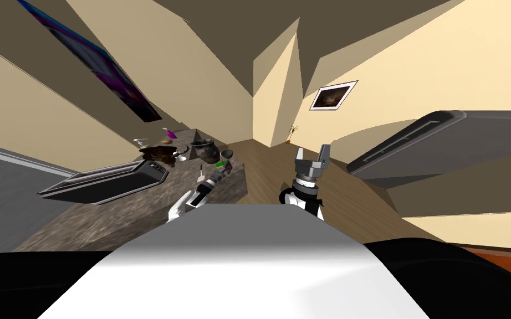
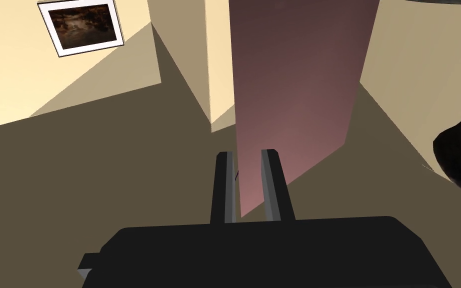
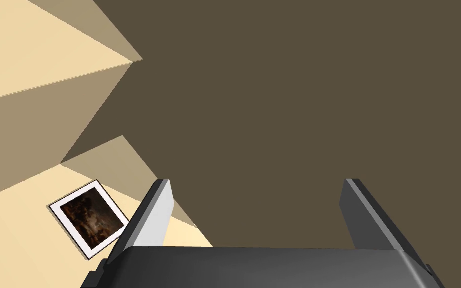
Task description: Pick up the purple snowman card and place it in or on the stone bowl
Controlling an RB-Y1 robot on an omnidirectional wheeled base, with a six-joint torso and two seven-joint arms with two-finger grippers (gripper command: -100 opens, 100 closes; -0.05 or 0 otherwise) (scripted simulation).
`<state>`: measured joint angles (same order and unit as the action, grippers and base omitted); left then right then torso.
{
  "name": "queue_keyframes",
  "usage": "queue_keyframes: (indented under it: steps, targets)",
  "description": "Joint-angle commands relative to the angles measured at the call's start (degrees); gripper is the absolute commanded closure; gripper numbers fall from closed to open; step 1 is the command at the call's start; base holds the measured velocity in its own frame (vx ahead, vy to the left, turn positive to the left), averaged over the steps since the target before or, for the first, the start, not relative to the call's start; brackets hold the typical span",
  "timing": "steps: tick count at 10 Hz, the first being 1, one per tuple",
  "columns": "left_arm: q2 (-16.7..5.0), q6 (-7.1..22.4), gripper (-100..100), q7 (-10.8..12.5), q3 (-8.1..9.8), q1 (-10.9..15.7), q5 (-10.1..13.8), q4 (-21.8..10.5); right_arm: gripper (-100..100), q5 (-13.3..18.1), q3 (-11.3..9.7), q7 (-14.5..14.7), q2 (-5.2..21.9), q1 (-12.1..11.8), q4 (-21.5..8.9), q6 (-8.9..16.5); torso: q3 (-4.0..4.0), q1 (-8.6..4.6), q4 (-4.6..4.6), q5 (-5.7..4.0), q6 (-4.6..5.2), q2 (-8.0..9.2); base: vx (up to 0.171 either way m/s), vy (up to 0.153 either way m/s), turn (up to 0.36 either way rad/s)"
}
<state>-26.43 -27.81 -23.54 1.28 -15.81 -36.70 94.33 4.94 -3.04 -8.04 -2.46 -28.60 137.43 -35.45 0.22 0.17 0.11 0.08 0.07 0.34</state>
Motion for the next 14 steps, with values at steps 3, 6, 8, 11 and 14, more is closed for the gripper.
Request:
queue_keyframes:
  steps: [3, 6, 8, 11, 14]
  targets:
    - [-2.9, 1.1, 100, 3.4, -0.03, 1.2, 1.5, 0.7, 0, 0.0, 0.0, 0.0, 0.0, 0.0, 0.0, 0.0, -0.02, -0.03, -0.01, 0.01, 0.02, -0.03, -0.072, 0.004, -0.106]
    - [-6.4, 2.5, 100, 7.0, 0.43, 2.5, 3.4, 1.1, 0, 0.0, 0.0, 0.0, 0.0, 0.0, 0.0, 0.0, 0.01, 0.0, 0.0, 0.02, 0.03, 0.01, -0.079, 0.007, -0.156]
    - [-9.0, 4.3, 100, 9.1, 1.42, 3.6, 4.2, 0.3, 0, 0.0, 0.0, 0.0, 0.0, 0.0, 0.0, 0.0, -0.08, 0.02, -0.01, 0.0, 0.02, -0.16, -0.008, 0.007, -0.126]
    - [-12.8, 8.1, 100, 11.6, 3.24, 5.4, 4.2, -2.1, 0, 0.0, 0.0, 0.0, 0.0, 0.0, 0.0, 0.0, -0.4, 0.12, -0.13, 0.01, 0.06, -0.72, 0.097, 0.031, -0.155]
    - [-16.4, 12.3, 100, 13.7, 4.79, 7.3, 3.5, -4.5, 0, 0.0, 0.0, 0.0, 0.0, 0.0, 0.0, 0.0, -0.54, 0.19, -0.18, 0.01, 0.1, -0.95, 0.128, 0.053, -0.155]
